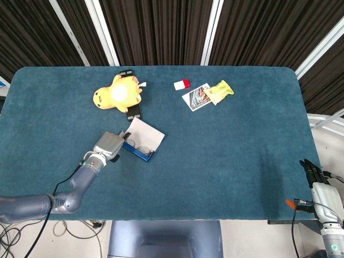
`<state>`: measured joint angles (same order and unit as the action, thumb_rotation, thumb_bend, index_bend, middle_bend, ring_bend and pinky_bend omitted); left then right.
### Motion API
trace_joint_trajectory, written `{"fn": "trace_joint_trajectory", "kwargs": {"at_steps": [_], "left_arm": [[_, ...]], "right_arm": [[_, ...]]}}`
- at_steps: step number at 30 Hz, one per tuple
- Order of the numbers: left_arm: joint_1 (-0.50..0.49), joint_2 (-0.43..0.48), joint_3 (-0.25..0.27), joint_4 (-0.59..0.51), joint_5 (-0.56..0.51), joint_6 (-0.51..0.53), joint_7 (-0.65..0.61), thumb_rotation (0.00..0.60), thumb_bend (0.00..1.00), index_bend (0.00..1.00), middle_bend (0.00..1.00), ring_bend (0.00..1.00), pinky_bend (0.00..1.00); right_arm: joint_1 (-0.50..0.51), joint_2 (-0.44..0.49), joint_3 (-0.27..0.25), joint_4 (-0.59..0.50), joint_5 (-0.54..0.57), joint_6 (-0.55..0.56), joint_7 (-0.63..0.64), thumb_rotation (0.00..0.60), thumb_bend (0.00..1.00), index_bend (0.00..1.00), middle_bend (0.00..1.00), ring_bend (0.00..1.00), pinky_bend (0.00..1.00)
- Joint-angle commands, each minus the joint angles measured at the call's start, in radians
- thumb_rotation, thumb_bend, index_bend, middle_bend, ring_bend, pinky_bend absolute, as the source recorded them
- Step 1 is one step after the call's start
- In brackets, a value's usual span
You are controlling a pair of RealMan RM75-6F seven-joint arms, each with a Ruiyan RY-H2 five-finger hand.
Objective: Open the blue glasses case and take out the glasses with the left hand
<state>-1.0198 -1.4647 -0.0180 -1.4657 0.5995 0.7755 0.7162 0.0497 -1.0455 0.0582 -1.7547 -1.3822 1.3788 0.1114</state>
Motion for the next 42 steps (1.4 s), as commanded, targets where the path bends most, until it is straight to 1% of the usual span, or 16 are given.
{"fn": "trace_joint_trajectory", "kwargs": {"at_steps": [1,4,7,12,17,20,26,30,36,42], "left_arm": [[-0.004,-0.005,0.008,0.003,-0.009,-0.003,0.004,0.600,0.33,0.11,0.80,0.68,0.79],[-0.004,0.001,0.017,-0.005,-0.014,0.005,0.005,0.600,0.33,0.17,0.81,0.69,0.79],[0.004,0.026,0.026,-0.036,-0.010,0.024,0.001,0.600,0.33,0.23,0.83,0.71,0.80],[0.034,0.109,0.056,-0.132,0.005,0.063,-0.012,0.600,0.33,0.28,0.84,0.72,0.80],[0.069,0.194,0.107,-0.247,0.030,0.088,-0.020,0.600,0.33,0.29,0.85,0.73,0.80],[0.083,0.231,0.137,-0.311,0.048,0.084,-0.021,0.600,0.33,0.29,0.85,0.73,0.80],[0.082,0.257,0.182,-0.401,0.081,0.058,-0.004,0.600,0.33,0.28,0.85,0.73,0.81],[0.073,0.254,0.182,-0.443,0.104,0.041,-0.008,0.600,0.33,0.28,0.85,0.73,0.80],[0.071,0.225,0.157,-0.478,0.181,0.038,-0.035,0.600,0.33,0.26,0.85,0.73,0.80],[0.080,0.173,0.108,-0.471,0.261,0.057,-0.089,0.600,0.33,0.16,0.85,0.73,0.81]], "right_arm": [[0.000,0.000,0.000,0.000,0.000,0.000,0.000,0.600,0.14,0.00,0.00,0.00,0.20],[0.000,0.000,0.000,0.000,-0.001,0.001,0.000,0.600,0.14,0.00,0.00,0.00,0.20],[-0.001,0.001,0.000,-0.001,-0.002,0.002,0.001,0.600,0.14,0.00,0.00,0.00,0.20],[-0.001,0.001,-0.002,-0.001,-0.004,0.001,0.001,0.600,0.14,0.00,0.00,0.00,0.20],[0.000,0.000,-0.003,-0.002,-0.006,0.001,-0.001,0.600,0.14,0.00,0.00,0.00,0.20],[0.000,-0.001,-0.002,-0.002,-0.006,0.002,-0.002,0.600,0.14,0.00,0.00,0.00,0.20],[-0.002,-0.001,-0.003,-0.002,-0.008,0.005,-0.005,0.600,0.14,0.00,0.00,0.00,0.20],[-0.002,-0.001,-0.003,-0.002,-0.009,0.007,-0.005,0.600,0.14,0.00,0.00,0.00,0.20],[-0.002,-0.001,-0.003,-0.001,-0.009,0.007,-0.005,0.600,0.14,0.00,0.00,0.00,0.20],[-0.003,0.000,-0.003,-0.001,-0.010,0.008,-0.002,0.600,0.14,0.00,0.00,0.00,0.20]]}}
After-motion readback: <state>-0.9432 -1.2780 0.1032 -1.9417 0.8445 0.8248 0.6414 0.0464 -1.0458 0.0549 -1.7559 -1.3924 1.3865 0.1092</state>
